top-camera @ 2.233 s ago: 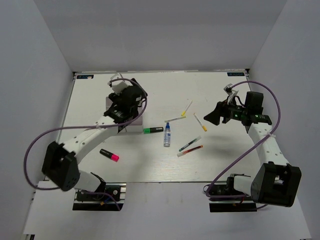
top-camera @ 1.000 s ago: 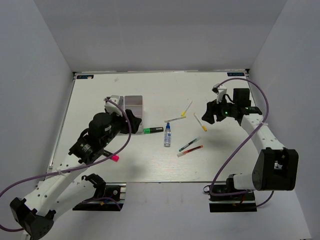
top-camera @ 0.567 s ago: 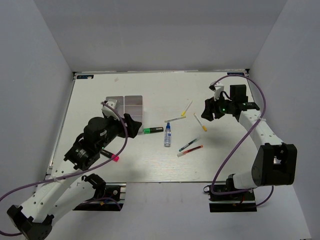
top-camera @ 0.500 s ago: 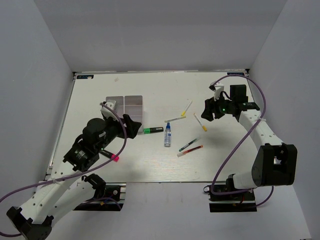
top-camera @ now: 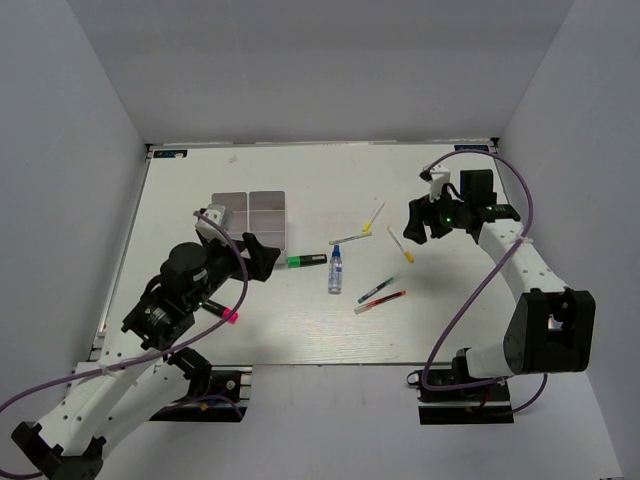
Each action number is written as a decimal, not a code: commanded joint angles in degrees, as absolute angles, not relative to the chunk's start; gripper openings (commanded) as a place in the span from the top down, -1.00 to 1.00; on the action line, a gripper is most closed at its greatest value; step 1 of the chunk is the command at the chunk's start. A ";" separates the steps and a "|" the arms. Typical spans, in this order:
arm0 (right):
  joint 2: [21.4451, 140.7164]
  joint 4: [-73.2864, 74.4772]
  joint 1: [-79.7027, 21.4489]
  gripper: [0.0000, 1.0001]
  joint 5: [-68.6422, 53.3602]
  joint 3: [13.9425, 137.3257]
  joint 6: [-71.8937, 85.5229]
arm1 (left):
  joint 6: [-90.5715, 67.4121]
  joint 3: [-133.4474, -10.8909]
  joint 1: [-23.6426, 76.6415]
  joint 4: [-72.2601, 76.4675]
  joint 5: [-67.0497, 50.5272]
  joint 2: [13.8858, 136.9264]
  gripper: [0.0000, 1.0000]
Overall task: Sort the stationery into containers
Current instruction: Pick up the pen from the center of the board.
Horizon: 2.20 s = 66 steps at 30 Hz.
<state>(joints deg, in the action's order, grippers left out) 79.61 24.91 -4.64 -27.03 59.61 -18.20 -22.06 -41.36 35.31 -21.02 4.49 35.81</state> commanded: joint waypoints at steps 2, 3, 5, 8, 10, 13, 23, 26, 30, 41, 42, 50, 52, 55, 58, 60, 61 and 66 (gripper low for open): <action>79.98 25.93 -4.92 -0.62 -24.70 63.37 -17.58 | -21.27 -41.92 34.98 -21.88 5.71 38.40 -0.98; 80.33 25.75 -5.01 -0.62 -24.26 63.54 -17.40 | -21.27 -41.92 34.98 -21.88 5.19 39.10 -0.98; 81.99 25.49 -5.27 -0.62 -23.91 63.63 -17.14 | -20.57 -42.45 34.98 -21.88 5.19 40.86 -0.98; 83.58 26.37 -6.24 -0.62 -20.06 63.89 -17.84 | -20.57 -42.45 34.98 -21.88 3.87 41.92 -0.98; 84.64 26.63 -6.76 -0.62 -18.03 63.81 -18.81 | -20.57 -42.45 34.98 -21.88 2.37 42.54 -0.98; 87.01 27.15 -7.29 -0.64 -15.91 64.33 -19.86 | -20.57 -42.45 34.98 -21.88 1.76 42.54 -0.98; 103.17 28.39 -11.07 -0.56 -12.22 76.63 -19.25 | -20.04 -41.92 34.98 -22.41 1.76 42.02 -0.98; 107.22 29.09 -12.65 -0.53 -10.46 79.62 -18.98 | -20.04 -41.92 34.98 -22.41 2.29 41.48 -0.98; 110.56 29.62 -13.88 -0.47 -8.00 81.74 -18.90 | -20.04 -41.92 34.98 -22.41 2.99 40.96 -0.98; 111.71 30.41 -16.26 -0.22 -5.10 79.54 -19.51 | -20.04 -41.92 34.98 -22.94 2.99 40.96 -0.98; 111.80 30.76 -16.43 -0.19 -5.45 79.11 -19.60 | -20.04 -41.92 34.98 -22.94 2.99 40.96 -0.98; 113.03 32.26 -16.35 -0.09 -7.47 78.75 -20.21 | -20.04 -41.92 34.98 -22.94 3.52 40.96 -0.98; 113.47 32.60 -16.26 -0.02 -7.65 78.40 -20.13 | -20.04 -41.92 34.98 -22.94 3.52 40.96 -0.98; 114.52 32.61 -16.52 0.04 -7.65 77.96 -20.39 | -20.04 -41.40 34.98 -22.94 3.52 40.96 -0.98; 114.87 32.26 -16.61 0.19 -7.03 77.09 -20.21 | -20.04 -41.40 34.98 -22.94 4.04 40.96 -0.98; 114.87 31.65 -16.44 0.28 -6.42 76.30 -20.30 | -20.04 -41.40 34.98 -22.94 4.04 40.96 -0.98; 114.61 31.73 -16.61 0.32 -6.42 75.85 -20.39 | -20.04 -41.40 34.98 -22.94 4.04 40.96 -0.98; 112.34 32.95 -16.79 0.99 -7.73 75.58 -21.00 | -20.04 -41.40 34.98 -22.94 4.04 40.96 -0.98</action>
<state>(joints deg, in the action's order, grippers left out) 112.95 29.56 -16.23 -6.13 77.67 -20.67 -20.56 -41.36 35.31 -22.50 3.62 41.63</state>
